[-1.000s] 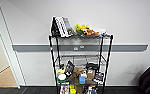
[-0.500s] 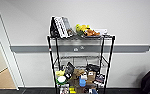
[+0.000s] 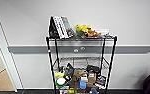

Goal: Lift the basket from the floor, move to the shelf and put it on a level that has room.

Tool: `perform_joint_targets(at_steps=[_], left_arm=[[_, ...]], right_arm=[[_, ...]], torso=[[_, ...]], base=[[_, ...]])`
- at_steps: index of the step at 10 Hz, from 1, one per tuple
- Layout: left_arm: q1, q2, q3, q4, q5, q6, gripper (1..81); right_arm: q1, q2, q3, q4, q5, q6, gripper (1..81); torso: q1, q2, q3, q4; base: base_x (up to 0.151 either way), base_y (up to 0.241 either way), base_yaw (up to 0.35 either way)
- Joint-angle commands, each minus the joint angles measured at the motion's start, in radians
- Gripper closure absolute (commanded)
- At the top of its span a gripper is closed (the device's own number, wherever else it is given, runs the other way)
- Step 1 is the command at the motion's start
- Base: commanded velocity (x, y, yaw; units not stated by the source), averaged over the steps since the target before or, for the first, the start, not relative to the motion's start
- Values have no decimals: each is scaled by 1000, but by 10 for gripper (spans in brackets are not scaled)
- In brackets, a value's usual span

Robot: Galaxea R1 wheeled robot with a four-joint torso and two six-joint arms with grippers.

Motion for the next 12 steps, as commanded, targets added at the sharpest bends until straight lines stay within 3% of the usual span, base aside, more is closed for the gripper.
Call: perform_joint_targets(at_steps=[1,12], left_arm=[[-164,-30,122,27,9,12,811],[-271,-104,264,25,9,9,811]], right_arm=[[175,-39,128,9,58,6,811],[270,-132,280,29,69,8,811]], torso=[[0,0,0,0],[0,0,0,0]], base=[[97,0,0],[97,0,0]])
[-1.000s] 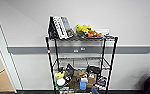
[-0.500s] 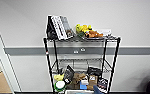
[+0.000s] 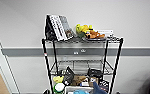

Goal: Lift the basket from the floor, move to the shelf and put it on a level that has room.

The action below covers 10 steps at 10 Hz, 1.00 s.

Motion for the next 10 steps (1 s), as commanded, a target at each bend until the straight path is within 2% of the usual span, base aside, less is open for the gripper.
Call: perform_joint_targets(at_steps=[1,10], left_arm=[[-169,-14,100,32,14,11,811],[-216,-40,152,25,14,11,811]], right_arm=[[180,-33,104,26,70,3,811],[238,-72,172,50,70,3,811]], torso=[[0,0,0,0],[1,1,0,0]], base=[[99,0,0],[101,-36,0]])
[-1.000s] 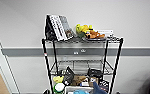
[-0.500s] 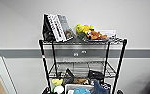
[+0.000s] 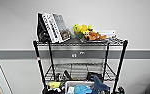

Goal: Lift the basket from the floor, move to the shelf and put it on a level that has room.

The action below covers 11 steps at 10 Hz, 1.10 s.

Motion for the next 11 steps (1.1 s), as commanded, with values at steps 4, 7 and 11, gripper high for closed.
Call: perform_joint_targets(at_steps=[4,7,11], left_arm=[[-149,-10,85,33,7,13,811],[-175,-35,124,33,4,12,811],[-233,-62,158,32,-13,-18,811]], right_arm=[[178,-17,96,36,68,1,811],[187,-40,120,35,69,7,811],[242,-71,160,59,63,10,811]], torso=[[-2,0,0,0],[-2,0,0,0],[-1,0,0,0]], base=[[84,0,0],[66,0,0],[0,0,0]])
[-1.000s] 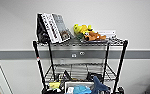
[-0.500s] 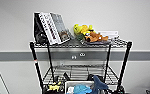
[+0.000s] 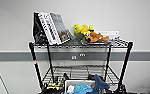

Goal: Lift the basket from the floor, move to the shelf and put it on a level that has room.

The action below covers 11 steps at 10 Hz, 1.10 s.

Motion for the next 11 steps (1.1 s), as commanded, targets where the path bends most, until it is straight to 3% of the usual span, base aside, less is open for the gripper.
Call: perform_joint_targets(at_steps=[1,11], left_arm=[[-219,-26,81,34,-12,-33,811],[-394,-42,55,27,1,-162,811]], right_arm=[[209,-13,75,47,67,10,811],[388,10,46,55,57,114,811]], torso=[[0,0,0,0],[0,0,0,0]], base=[[0,0,0],[0,0,0]])
